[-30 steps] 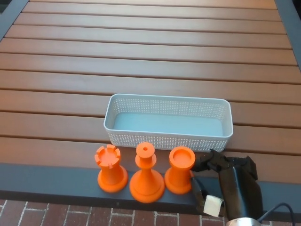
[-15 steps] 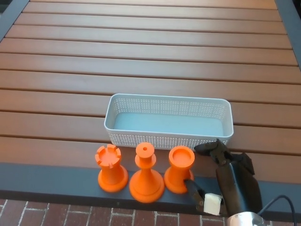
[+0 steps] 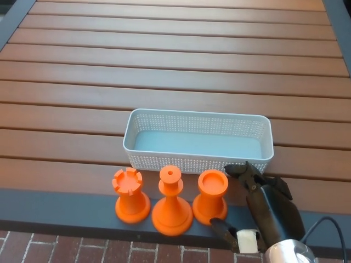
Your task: Using the right hand to place 3 different shape and weight chess pieces into a small container
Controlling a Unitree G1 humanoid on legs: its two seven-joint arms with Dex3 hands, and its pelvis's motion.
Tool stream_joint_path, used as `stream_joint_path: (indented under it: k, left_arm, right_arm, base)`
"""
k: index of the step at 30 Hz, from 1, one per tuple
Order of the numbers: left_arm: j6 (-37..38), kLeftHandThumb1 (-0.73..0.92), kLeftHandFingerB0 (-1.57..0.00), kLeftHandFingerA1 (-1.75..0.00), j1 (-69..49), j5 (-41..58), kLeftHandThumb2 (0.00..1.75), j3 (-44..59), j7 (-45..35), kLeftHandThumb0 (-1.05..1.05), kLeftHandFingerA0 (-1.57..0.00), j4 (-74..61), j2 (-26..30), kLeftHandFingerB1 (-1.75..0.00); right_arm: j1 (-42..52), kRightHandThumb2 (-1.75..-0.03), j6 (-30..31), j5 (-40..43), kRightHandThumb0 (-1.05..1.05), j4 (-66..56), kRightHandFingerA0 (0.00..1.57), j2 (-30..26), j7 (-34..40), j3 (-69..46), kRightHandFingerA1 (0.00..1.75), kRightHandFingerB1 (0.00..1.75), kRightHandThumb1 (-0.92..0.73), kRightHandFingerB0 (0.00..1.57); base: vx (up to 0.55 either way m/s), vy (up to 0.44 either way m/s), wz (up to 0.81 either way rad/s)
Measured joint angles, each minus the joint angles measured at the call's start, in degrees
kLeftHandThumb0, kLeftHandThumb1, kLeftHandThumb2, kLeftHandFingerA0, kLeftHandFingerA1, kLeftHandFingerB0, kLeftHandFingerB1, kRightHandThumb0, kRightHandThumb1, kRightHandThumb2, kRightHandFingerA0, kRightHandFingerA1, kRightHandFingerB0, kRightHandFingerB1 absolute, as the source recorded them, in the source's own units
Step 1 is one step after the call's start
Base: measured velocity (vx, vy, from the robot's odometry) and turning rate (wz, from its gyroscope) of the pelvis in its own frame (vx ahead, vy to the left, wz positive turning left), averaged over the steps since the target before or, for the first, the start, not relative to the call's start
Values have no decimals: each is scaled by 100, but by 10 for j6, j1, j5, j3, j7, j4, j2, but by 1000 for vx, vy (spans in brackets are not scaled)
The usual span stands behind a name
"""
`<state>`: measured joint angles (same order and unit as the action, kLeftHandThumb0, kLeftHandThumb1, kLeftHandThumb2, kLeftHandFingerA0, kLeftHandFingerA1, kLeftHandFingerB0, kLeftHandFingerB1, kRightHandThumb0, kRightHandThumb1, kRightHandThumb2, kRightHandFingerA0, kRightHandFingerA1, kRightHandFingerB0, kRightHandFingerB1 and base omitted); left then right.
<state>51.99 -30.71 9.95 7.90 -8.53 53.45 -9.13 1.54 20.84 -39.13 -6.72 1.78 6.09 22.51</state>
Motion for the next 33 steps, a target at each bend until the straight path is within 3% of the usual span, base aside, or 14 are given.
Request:
stream_joint_path:
  k: [4,7,8,12,13,16,17,21,25,26,27,31,32,33]
  left_arm:
    - [0,25,-114,-153,0,0,168,0,1,-14,-131,1,0,-145]
    - [1,25,-114,-153,1,-3,168,-1,3,-14,-131,6,4,-145]
    - [2,25,-114,-152,2,-5,164,-3,6,-15,-131,8,6,-144]
    - [2,27,-114,-152,2,-12,163,-7,13,-15,-131,5,8,-142]
    - [2,25,-117,-150,1,-12,165,-7,13,-14,-134,4,7,-142]
    - [2,25,-118,-151,3,-10,162,-5,10,-17,-133,4,5,-139]
    - [2,29,-114,-153,5,-8,160,-3,7,-13,-129,5,5,-140]
    - [2,30,-113,-156,8,-3,162,1,-3,-10,-127,5,5,-144]
    - [-1,28,-112,-157,7,-2,163,2,-5,-11,-125,2,4,-145]
    - [-1,28,-113,-156,7,-2,162,1,-5,-13,-126,1,4,-144]
    - [-2,28,-113,-156,7,-2,160,1,-5,-14,-126,1,4,-146]
    - [-3,28,-114,-154,6,-2,160,2,-6,-13,-129,0,3,-145]
    - [-3,28,-114,-155,6,-2,162,2,-5,-13,-128,0,4,-145]
    - [-3,28,-114,-155,6,-2,162,2,-5,-13,-128,0,4,-145]
  right_arm:
    - [-1,-93,3,0,-63,-3,19,-3,-10,5,84,72,-44,6]
    - [-1,-93,2,0,-63,-3,19,-3,-11,8,84,72,-44,6]
    - [-1,-94,2,0,-59,-2,54,-3,-11,8,102,75,-46,14]
    - [-5,-95,-2,1,-59,4,60,-1,-4,6,105,76,-48,15]
    - [-5,-96,-4,1,-51,6,81,-1,-2,5,110,78,-46,25]
    - [-10,-80,-11,4,-66,15,73,1,6,0,115,90,-41,33]
    - [-12,-55,-14,7,-57,18,85,3,8,-4,129,118,-56,45]
    - [-19,-54,-35,27,-54,37,100,21,20,-23,123,120,-59,50]
    - [-24,-54,-57,44,-53,55,101,34,33,-29,123,121,-60,52]
    - [-25,-81,-61,47,-61,58,106,36,36,-29,115,101,-44,60]
    - [-26,-56,-64,48,-50,61,102,37,38,-29,124,127,-58,46]
    - [-29,-56,-72,56,-51,67,102,43,43,-28,125,128,-58,44]
    - [-31,-83,-72,57,-61,69,102,44,44,-28,114,99,-45,56]
    - [-34,-83,-73,59,-61,73,102,46,46,-27,114,99,-45,56]
  base:
    - [0,0,0]
    - [0,0,0]
    - [0,0,0]
    - [0,0,0]
    - [0,0,0]
    - [0,0,0]
    - [0,0,0]
    - [0,0,0]
    - [0,0,0]
    - [0,0,0]
    - [0,0,0]
    - [0,0,0]
    - [0,0,0]
    - [0,0,0]
